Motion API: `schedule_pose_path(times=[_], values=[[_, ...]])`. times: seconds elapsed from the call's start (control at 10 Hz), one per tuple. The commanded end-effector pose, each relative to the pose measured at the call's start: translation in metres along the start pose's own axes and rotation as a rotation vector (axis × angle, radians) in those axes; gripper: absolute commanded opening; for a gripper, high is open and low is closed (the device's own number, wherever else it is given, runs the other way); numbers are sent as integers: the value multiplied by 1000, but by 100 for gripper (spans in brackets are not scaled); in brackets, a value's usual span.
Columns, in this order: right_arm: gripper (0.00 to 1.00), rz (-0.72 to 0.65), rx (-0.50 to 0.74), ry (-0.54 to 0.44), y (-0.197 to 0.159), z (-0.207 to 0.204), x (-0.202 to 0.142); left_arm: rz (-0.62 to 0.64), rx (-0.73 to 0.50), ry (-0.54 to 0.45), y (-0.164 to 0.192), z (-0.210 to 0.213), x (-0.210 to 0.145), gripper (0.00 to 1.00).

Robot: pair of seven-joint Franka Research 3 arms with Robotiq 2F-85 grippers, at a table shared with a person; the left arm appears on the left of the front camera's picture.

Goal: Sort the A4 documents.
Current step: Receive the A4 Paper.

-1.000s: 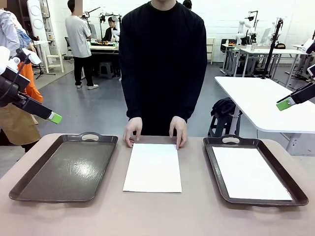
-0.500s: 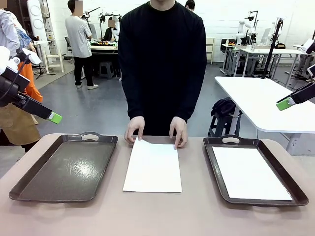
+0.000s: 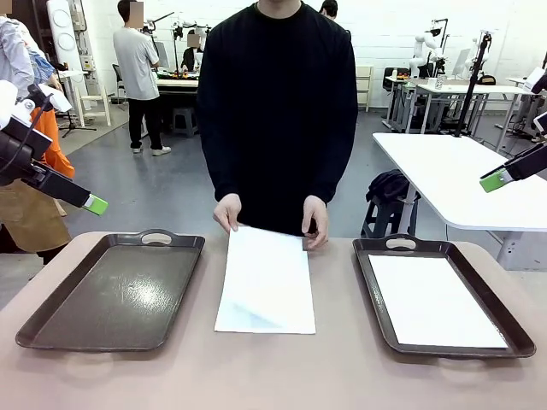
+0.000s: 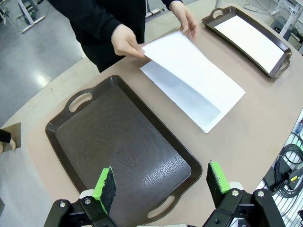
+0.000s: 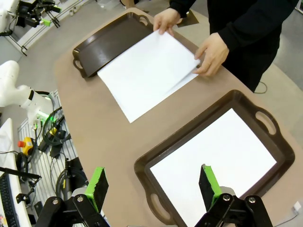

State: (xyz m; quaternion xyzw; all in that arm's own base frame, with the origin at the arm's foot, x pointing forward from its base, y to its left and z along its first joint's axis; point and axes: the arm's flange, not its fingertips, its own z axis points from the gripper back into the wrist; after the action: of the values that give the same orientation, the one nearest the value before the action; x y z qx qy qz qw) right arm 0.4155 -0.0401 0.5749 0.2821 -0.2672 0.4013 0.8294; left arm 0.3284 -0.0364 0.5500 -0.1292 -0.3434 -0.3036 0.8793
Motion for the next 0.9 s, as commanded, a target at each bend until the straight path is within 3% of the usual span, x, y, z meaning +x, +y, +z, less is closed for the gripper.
schedule_pose_path(times=[0.0, 0.8], values=[[100, 5, 3, -1, 1, 0, 1, -10, -16, -5, 1, 0, -1, 100], [100, 5, 3, -1, 1, 0, 1, -10, -16, -5, 1, 0, -1, 100]])
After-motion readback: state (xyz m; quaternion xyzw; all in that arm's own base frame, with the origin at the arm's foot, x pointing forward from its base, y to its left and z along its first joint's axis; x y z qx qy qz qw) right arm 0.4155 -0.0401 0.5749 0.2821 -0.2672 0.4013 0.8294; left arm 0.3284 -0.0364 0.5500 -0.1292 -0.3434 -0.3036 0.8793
